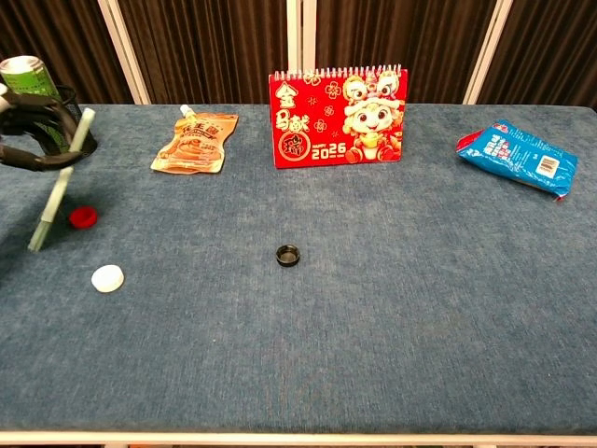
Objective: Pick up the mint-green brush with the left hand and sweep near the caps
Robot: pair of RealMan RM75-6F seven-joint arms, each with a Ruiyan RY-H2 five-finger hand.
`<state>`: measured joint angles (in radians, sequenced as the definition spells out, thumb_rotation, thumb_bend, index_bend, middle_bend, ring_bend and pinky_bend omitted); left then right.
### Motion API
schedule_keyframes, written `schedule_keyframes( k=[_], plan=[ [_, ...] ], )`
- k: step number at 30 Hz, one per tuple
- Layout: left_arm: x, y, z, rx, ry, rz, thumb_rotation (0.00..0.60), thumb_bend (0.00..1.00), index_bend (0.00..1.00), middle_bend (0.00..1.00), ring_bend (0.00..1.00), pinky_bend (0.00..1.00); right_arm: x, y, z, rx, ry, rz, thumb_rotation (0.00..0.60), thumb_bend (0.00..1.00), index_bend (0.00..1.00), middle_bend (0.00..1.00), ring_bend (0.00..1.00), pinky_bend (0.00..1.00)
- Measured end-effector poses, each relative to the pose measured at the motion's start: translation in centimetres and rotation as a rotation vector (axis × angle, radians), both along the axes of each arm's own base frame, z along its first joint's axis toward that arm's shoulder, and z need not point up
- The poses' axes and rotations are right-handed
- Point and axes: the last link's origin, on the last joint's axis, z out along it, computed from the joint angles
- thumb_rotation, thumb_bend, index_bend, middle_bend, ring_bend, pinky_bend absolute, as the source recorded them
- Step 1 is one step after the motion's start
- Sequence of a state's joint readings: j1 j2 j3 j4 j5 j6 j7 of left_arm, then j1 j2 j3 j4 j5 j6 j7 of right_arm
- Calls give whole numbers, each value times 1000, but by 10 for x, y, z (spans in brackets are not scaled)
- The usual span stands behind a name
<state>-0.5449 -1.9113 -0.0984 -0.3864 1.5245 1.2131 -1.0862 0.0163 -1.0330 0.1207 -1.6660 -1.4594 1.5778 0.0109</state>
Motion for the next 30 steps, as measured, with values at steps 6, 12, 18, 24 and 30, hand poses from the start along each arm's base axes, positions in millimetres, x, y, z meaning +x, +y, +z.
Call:
schedule_keyframes(
  k=[6,12,18,24,30],
  plan=[
    [17,0,-17,-65,-76,-52,600,348,549,573,369,482,2,2,-1,0,4,-5,600,254,25,169,0,38],
    [47,-3,-37,-136,-119,-158,600,347,549,573,369,482,0,4,1,-4,1,-14,600,254,25,169,0,38],
    [80,-2,-55,-185,-152,-240,600,346,550,574,369,481,-5,6,2,-9,-9,-18,600,254,25,169,0,38],
    [113,2,-67,-219,-193,-310,600,346,549,574,369,482,-10,8,4,-14,-15,-24,600,254,25,169,0,38],
    [146,5,-81,-265,-225,-358,600,347,549,574,369,487,-12,9,5,-21,-21,-27,600,254,25,169,0,38]
  ],
)
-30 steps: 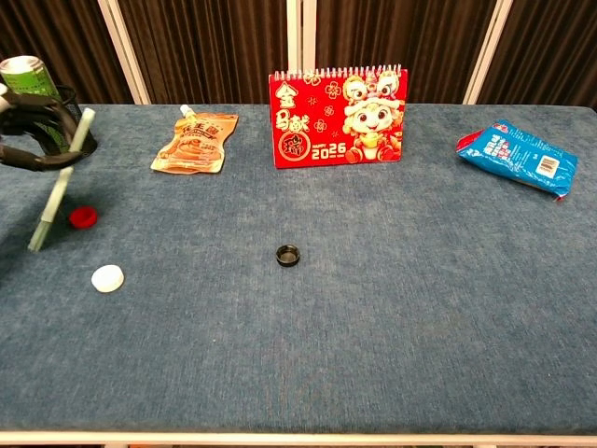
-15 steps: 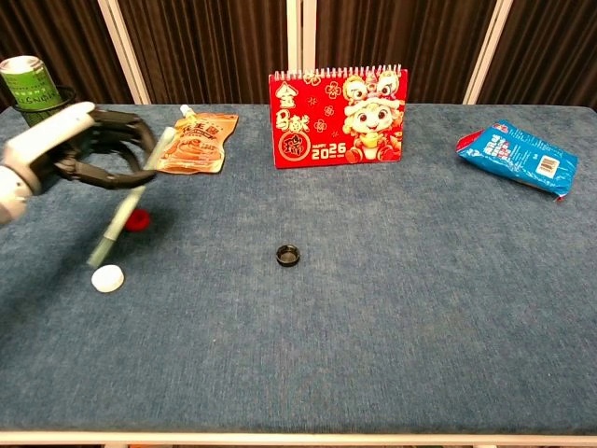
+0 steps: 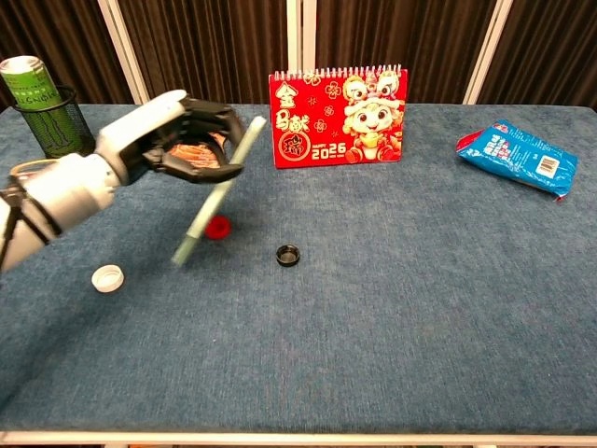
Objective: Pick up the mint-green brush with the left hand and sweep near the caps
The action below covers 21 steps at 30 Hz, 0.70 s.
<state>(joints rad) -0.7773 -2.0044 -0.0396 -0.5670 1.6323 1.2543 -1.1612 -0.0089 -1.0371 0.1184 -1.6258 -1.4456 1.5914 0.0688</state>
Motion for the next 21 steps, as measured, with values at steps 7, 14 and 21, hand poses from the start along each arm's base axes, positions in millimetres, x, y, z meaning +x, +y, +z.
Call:
schedule_keyframes(
  k=[7,14,21],
  plan=[
    [22,11,5,3,-24,-33,600,347,549,576,369,489,-1,-1,0,3,1,4,600,254,25,169,0,38],
    [10,25,10,11,24,21,600,347,549,577,369,489,-2,-2,-1,6,1,-2,600,254,25,170,0,38],
    [8,17,-8,-34,44,30,600,349,549,577,369,489,-2,-1,-3,10,0,-10,600,254,25,172,0,38]
  ],
)
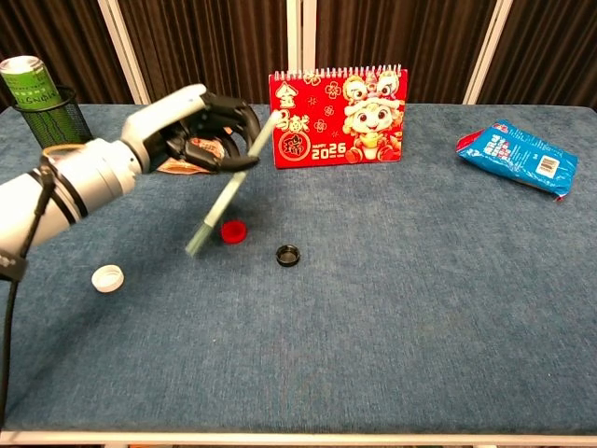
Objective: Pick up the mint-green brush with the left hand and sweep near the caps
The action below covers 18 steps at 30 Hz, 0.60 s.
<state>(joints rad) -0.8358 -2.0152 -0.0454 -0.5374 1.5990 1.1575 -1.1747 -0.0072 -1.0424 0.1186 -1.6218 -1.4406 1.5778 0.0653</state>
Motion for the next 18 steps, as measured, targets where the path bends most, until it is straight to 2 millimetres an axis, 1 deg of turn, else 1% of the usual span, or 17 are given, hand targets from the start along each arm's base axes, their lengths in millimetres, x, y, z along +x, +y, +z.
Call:
schedule_keyframes(
  k=[5,12,15,17,18],
  plan=[
    [11,-9,-13,-31,-19,-24,600,349,549,577,369,490,0,1,0,-2,0,-1,600,254,25,174,0,38],
    [37,-25,-28,-75,-61,-80,600,349,550,577,369,489,-4,3,1,-8,-13,-5,600,253,26,176,0,38],
    [46,-29,-29,-75,-83,-97,600,350,549,578,369,455,-6,3,2,-13,-14,-8,600,254,25,175,0,38],
    [49,-28,-26,-61,-91,-100,600,350,549,579,369,413,-8,3,2,-17,-14,-9,600,254,25,175,0,38],
    [48,-26,-22,-46,-94,-96,600,350,549,579,369,412,-9,2,2,-17,-17,-9,600,254,25,175,0,38]
  ],
)
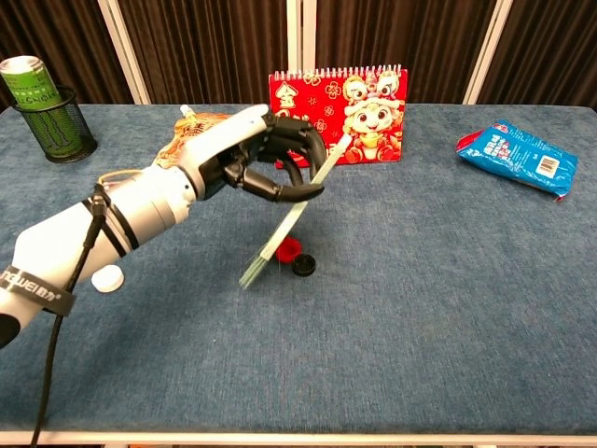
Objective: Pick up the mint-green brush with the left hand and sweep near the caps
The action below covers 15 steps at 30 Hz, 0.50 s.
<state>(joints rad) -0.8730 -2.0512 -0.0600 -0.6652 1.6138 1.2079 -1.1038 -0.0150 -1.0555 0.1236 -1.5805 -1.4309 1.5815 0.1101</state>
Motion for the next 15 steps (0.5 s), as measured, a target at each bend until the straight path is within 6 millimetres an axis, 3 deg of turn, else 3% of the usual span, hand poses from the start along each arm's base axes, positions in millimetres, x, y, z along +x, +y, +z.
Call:
schedule_keyframes(
  k=[8,15],
  plan=[
    [-33,17,39,147,15,137,600,361,552,582,369,411,-2,-12,-2,23,-8,23,600,254,25,175,0,38],
    [-86,3,65,254,133,274,600,376,553,583,369,394,-6,-23,-4,44,-12,30,600,254,25,175,0,38]
  ],
)
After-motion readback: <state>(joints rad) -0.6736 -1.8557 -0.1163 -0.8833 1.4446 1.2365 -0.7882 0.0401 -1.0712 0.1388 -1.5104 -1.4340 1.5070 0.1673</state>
